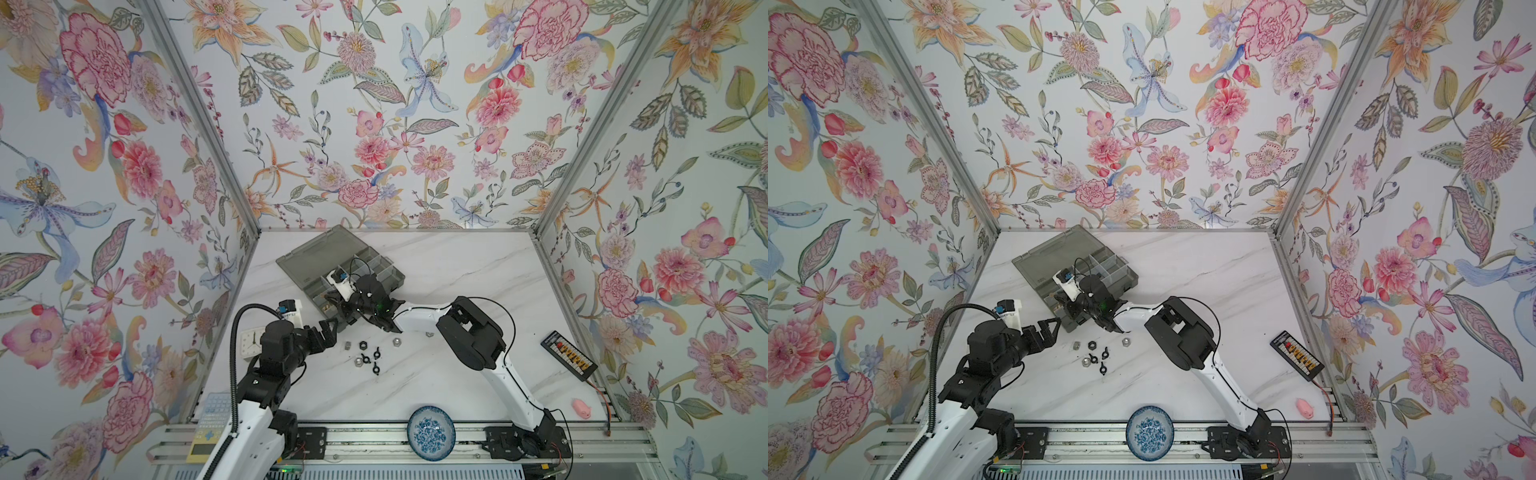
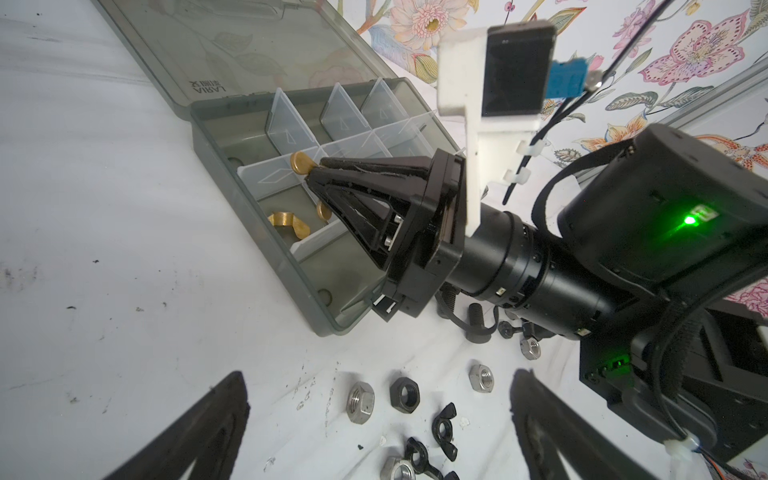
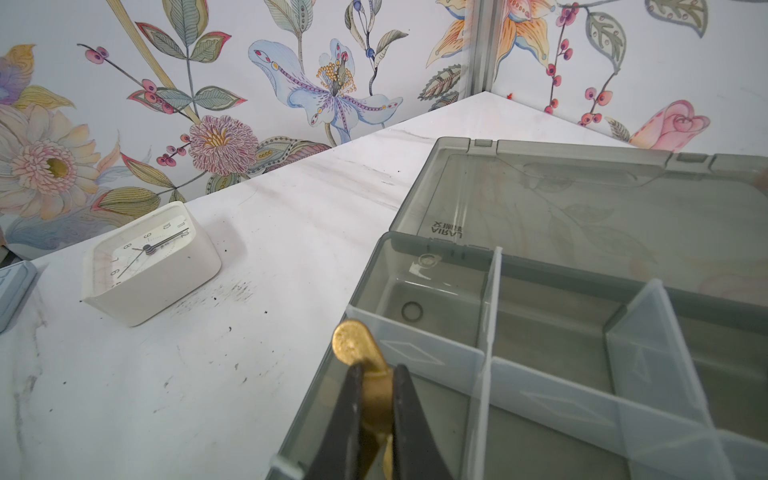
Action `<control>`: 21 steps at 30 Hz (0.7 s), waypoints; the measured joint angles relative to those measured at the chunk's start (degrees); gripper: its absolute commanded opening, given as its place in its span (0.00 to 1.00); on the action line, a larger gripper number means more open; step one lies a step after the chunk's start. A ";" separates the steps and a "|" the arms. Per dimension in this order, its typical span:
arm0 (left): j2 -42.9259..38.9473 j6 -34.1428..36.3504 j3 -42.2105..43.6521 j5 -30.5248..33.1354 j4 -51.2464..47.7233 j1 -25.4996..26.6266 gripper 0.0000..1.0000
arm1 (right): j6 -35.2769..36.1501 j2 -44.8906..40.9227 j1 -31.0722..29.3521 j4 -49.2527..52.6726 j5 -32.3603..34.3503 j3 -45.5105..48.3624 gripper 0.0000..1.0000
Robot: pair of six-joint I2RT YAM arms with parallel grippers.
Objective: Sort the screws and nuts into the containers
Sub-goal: 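Lower the right gripper into the brass compartment and open it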
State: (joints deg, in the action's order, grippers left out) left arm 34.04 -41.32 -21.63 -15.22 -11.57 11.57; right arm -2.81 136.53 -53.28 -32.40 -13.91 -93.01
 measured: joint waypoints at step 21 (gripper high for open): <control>-0.31 0.00 0.00 -0.02 0.00 0.00 0.99 | -2.45 0.11 0.00 -0.48 0.24 -0.13 0.22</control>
State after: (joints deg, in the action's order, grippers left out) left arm 33.74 -41.32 -21.63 -15.25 -11.57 11.57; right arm -5.26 136.64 -53.28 -32.88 -13.67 -93.14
